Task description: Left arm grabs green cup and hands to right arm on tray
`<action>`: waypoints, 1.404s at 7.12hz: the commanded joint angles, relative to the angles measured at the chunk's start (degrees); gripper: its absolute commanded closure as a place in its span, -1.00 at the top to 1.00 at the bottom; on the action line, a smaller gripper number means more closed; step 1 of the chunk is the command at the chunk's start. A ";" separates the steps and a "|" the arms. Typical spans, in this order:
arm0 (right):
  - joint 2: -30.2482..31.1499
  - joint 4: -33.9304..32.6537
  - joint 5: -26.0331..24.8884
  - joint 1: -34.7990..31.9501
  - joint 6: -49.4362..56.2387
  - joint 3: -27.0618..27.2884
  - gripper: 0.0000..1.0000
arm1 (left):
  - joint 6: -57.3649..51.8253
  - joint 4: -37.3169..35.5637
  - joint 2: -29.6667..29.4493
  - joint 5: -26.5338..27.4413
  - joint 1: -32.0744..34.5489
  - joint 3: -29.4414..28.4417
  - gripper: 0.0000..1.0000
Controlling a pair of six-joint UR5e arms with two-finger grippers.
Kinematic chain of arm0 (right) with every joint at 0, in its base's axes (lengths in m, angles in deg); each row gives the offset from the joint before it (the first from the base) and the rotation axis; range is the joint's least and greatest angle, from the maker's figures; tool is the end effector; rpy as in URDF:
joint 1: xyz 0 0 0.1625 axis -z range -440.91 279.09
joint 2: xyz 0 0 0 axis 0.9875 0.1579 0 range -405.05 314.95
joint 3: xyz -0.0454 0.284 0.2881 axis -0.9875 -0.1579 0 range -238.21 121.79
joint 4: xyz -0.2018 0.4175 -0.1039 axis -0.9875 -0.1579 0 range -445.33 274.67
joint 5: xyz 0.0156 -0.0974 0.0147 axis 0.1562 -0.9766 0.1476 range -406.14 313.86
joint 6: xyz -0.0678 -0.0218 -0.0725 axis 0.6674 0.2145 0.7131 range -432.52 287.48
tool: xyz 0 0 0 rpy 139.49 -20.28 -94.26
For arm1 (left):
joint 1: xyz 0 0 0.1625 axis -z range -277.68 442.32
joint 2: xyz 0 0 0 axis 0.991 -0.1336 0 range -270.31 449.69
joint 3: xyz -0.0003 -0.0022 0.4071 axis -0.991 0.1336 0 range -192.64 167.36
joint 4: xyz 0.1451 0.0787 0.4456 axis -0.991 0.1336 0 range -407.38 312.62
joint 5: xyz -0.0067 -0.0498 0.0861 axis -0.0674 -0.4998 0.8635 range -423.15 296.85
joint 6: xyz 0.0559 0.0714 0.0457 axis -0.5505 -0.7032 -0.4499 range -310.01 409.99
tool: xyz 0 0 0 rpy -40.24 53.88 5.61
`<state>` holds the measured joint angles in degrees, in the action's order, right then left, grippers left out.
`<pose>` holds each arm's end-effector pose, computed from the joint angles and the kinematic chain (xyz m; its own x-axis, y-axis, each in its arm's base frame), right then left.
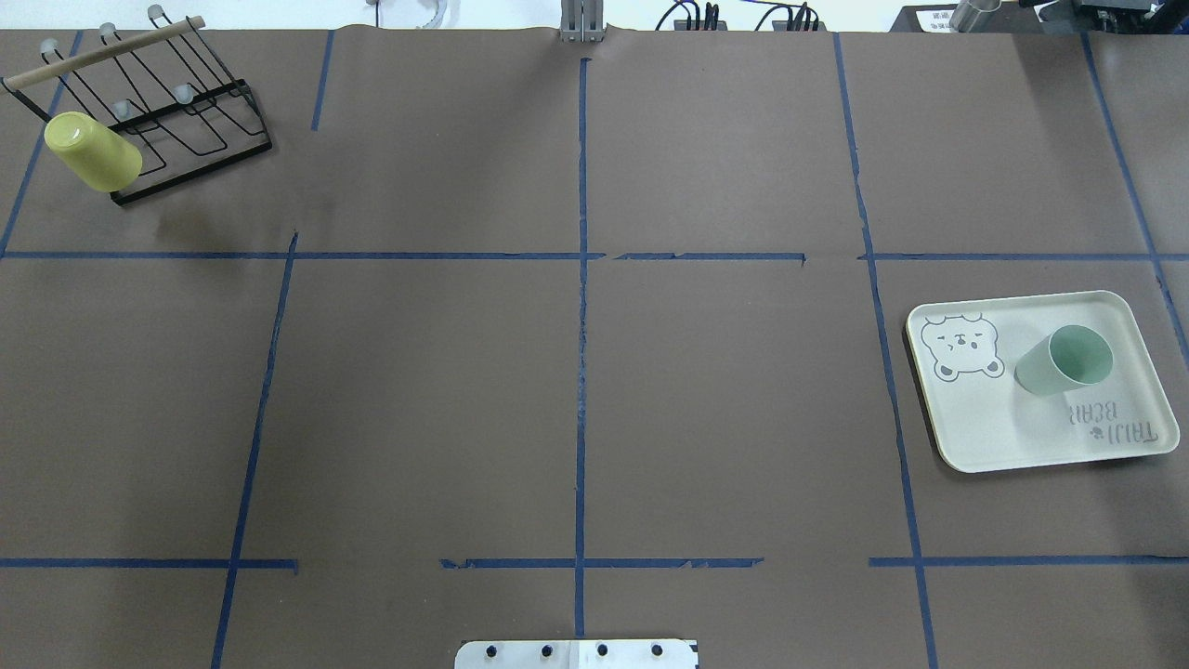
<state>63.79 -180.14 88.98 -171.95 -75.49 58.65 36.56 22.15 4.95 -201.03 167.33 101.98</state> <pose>0.0689 -0.4226 0.5501 0.7044 0.0248 0.7094 -0.0546 0.9983 0.0193 -0.0150 -0.4945 0.4867 0.6309 0.2741 -0.7258 -0.2401 0.9586 0.1534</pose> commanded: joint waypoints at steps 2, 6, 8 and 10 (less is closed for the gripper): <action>0.41 0.24 0.14 0.07 0.15 -1.46 1.00 | -0.37 -0.54 0.62 0.59 3.41 -1.93 1.00; -0.11 0.51 1.02 0.07 0.07 -1.11 1.00 | 3.76 -0.10 0.19 0.59 3.93 -3.70 1.00; -0.12 0.42 1.02 0.16 0.15 -1.20 1.00 | 4.02 -0.10 0.54 0.59 4.37 -3.61 1.00; -0.12 0.51 0.93 0.42 0.07 -1.37 1.00 | 3.59 -0.18 0.28 0.33 4.46 -3.08 1.00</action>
<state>63.68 -179.66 89.99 -171.66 -75.40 57.39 40.38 22.03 5.31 -200.53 171.72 98.76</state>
